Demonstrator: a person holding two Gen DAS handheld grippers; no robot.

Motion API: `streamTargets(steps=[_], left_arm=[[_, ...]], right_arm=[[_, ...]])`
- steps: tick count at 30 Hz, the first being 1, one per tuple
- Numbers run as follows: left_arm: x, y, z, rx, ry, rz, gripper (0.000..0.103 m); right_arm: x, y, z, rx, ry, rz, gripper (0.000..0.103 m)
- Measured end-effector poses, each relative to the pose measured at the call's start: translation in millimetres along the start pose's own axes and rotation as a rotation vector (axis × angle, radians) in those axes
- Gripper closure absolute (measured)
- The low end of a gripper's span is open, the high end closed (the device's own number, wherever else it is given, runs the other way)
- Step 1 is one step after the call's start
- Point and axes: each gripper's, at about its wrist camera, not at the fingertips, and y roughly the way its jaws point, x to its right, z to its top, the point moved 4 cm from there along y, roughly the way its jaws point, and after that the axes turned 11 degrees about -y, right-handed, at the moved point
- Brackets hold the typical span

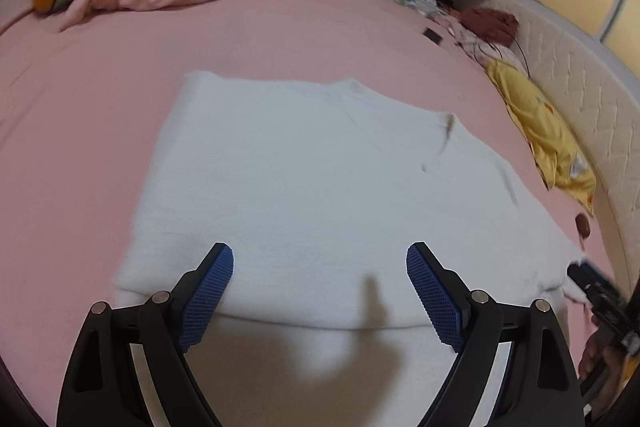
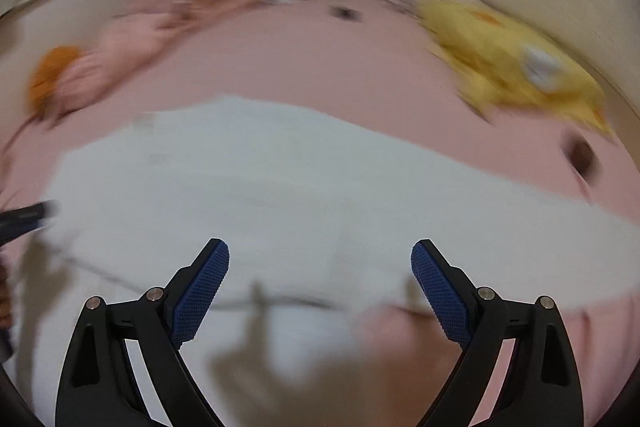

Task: Fold clothes

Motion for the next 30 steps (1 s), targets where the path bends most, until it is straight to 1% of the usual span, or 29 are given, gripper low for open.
streamTargets(steps=[1,2,4,5,7,8,11,12,13,15,17,19,20,22,23,25,27,29,30], left_arm=[[1.2,4.9,-0.5,-0.01,0.003,0.005,0.015],[-2.5,7.6,-2.3,-0.02,0.0,0.016,0.015],[-7.5,9.5,-6.6,-0.015,0.015,0.039,0.015],[-7.8,9.1,-7.1,-0.015,0.03,0.04,0.015],[-11.3,7.6,-7.1,-0.022,0.057,0.049,0.015],[-14.4,6.4,-6.5,-0.027,0.069,0.057,0.015],[-25.6,-0.1,-3.5,-0.023,0.062,0.077,0.015],[-28.9,-2.9,-2.5,-0.017,0.053,0.082,0.015],[-32.8,-6.9,-1.2,-0.008,0.042,0.099,0.015],[-38.5,-21.6,-2.4,0.022,0.017,0.155,0.015],[-39.4,-37.7,-5.7,0.058,-0.008,0.211,0.015],[-36.9,-58.6,-17.2,0.085,-0.022,0.216,0.015],[-35.4,-67.2,-27.3,0.083,-0.031,0.203,0.015],[-33.9,-81.6,-52.7,0.058,-0.039,0.167,0.015],[-34.5,-87.1,-67.4,0.042,-0.037,0.163,0.015],[-37.7,-96.7,-95.4,0.004,-0.035,0.184,0.015],[-39.5,-109.7,-120.3,-0.032,-0.045,0.234,0.015],[-41.3,-122.8,-145.2,-0.068,-0.054,0.284,0.015],[-42.2,-129.4,-157.7,-0.087,-0.059,0.309,0.015]], right_arm=[[-19.5,5.1,6.7,0.004,-0.042,0.042,0.01],[-34.5,13.5,9.9,-0.005,-0.077,0.064,0.01],[-50.2,35.7,4.7,-0.073,-0.13,0.057,0.01],[-50.7,44.5,-0.8,-0.107,-0.139,0.05,0.01],[-36.4,59.5,-17.1,-0.164,-0.104,0.05,0.01],[-23.9,55.9,-20.7,-0.134,-0.06,0.075,0.01],[15.4,41.3,-25.8,-0.119,0.026,-0.026,0.011],[28.5,34.1,-27.9,-0.125,0.071,-0.082,0.011],[43.3,24.1,-28.9,-0.115,0.133,-0.102,0.011],[59.8,-1.8,-28.2,-0.079,0.191,-0.151,0.011],[61.1,-30.2,-24.8,-0.035,0.183,-0.18,0.01],[45.6,-53.8,-23.5,-0.013,0.166,-0.157,0.01],[28.9,-64.6,-27.1,-0.009,0.154,-0.11,0.01],[-15.3,-79.3,-37.7,-0.028,0.113,-0.031,0.01],[-27.6,-83.4,-47.7,-0.045,0.099,-0.008,0.01],[-65.9,-93.9,-71.7,-0.089,0.069,0.039,0.01],[-89.7,-107.1,-92.3,-0.123,0.063,0.005,0.01],[-102.4,-124.5,-110.4,-0.162,0.075,-0.028,0.01],[-109.0,-133.6,-117.5,-0.178,0.078,-0.026,0.01]])
